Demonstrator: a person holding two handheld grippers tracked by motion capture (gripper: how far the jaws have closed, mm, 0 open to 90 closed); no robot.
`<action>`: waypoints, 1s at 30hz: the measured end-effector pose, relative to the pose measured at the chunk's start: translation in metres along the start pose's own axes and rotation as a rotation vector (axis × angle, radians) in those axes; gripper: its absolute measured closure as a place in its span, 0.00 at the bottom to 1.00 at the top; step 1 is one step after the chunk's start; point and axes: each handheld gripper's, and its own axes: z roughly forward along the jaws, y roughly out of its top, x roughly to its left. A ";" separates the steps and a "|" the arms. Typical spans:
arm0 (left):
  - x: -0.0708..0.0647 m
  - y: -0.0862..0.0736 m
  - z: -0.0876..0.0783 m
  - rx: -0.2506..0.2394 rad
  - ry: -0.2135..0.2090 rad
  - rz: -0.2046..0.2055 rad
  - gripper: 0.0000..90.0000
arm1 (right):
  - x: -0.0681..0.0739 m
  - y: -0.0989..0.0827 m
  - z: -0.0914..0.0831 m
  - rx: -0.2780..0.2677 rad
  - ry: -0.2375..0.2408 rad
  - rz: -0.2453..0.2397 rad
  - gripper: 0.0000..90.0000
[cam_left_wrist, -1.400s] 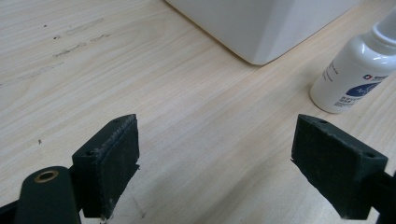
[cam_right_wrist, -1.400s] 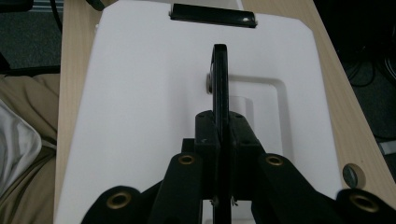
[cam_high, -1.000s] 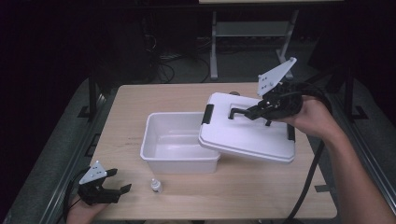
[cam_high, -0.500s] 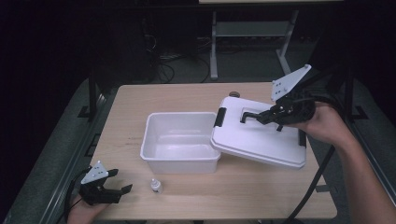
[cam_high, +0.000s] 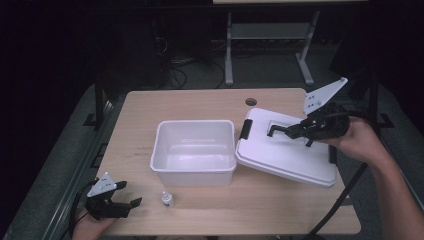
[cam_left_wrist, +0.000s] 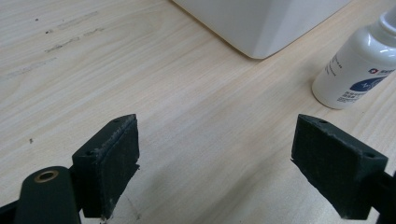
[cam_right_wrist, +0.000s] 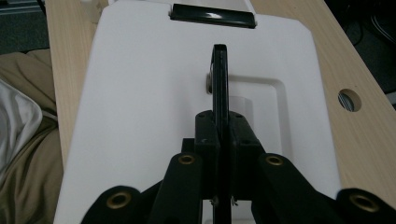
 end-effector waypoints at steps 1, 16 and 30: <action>0.000 0.000 0.000 0.000 0.000 0.000 0.17 | 0.000 0.000 0.000 0.000 0.000 0.000 0.93; 0.000 0.001 0.000 -0.001 -0.001 -0.002 0.17 | 0.000 -0.020 0.013 0.008 0.013 0.027 0.93; 0.000 0.001 0.002 0.009 -0.003 0.010 0.17 | 0.000 -0.053 0.039 0.011 0.044 0.078 0.93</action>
